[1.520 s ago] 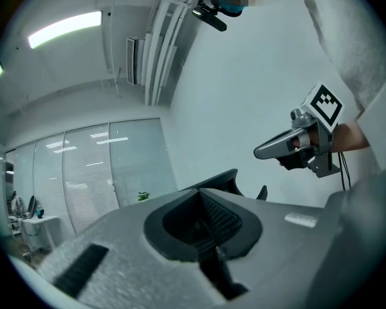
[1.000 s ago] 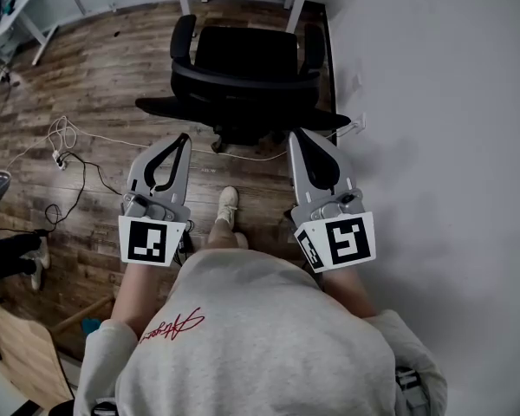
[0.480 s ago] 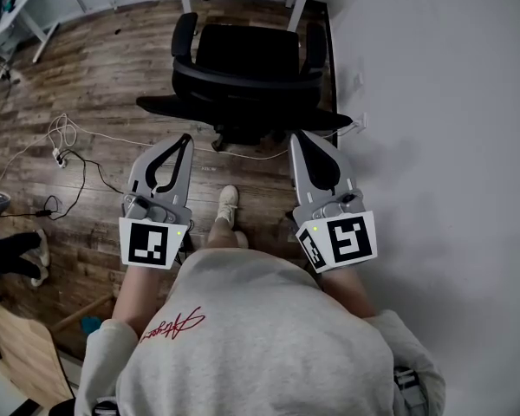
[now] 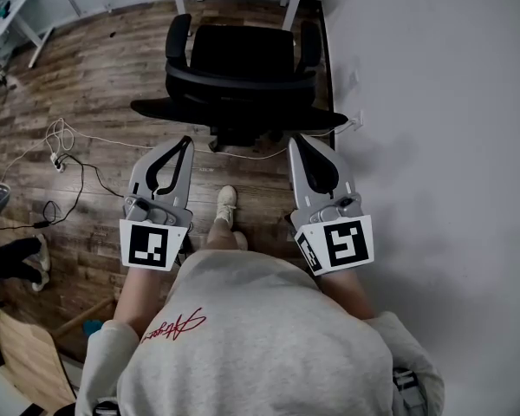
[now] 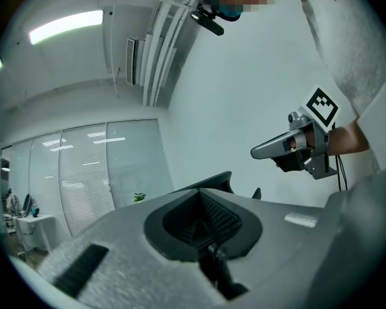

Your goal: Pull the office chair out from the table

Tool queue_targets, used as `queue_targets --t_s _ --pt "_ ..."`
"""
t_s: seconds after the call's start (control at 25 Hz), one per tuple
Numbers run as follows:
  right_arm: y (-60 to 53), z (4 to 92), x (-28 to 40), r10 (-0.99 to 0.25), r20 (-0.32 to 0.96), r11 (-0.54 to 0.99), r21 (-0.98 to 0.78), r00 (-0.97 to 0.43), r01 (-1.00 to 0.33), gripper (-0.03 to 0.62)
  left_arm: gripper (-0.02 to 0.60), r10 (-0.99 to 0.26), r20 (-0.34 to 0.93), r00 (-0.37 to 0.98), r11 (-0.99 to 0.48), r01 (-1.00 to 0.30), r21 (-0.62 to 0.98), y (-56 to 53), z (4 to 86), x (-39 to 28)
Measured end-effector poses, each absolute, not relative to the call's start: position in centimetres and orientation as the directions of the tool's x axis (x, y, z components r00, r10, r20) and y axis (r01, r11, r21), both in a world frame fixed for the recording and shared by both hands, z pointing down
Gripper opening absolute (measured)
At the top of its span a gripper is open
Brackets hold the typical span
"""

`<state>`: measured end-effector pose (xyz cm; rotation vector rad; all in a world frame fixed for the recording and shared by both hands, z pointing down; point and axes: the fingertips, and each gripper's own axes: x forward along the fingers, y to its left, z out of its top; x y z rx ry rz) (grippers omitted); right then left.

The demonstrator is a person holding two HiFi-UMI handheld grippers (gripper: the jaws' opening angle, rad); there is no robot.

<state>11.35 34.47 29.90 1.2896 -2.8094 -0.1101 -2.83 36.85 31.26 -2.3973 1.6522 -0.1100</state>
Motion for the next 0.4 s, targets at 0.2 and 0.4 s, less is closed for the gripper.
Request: queue_targets --t_s 0.2,0.4 --pt "34.61 29.94 11.47 -0.759 0.013 0.65 0.091 -0.651 -0.755 0.0 -0.003 -0.928 -0.066 0.367 -0.343 -0.909 -0.235 36.93 31.18 -2.47" --pt "34.72 29.98 11.39 -0.754 0.015 0.655 0.086 -0.657 -0.75 0.0 -0.003 -0.929 -0.069 0.364 -0.34 -0.91 -0.237 37.11 31.0 -2.52"
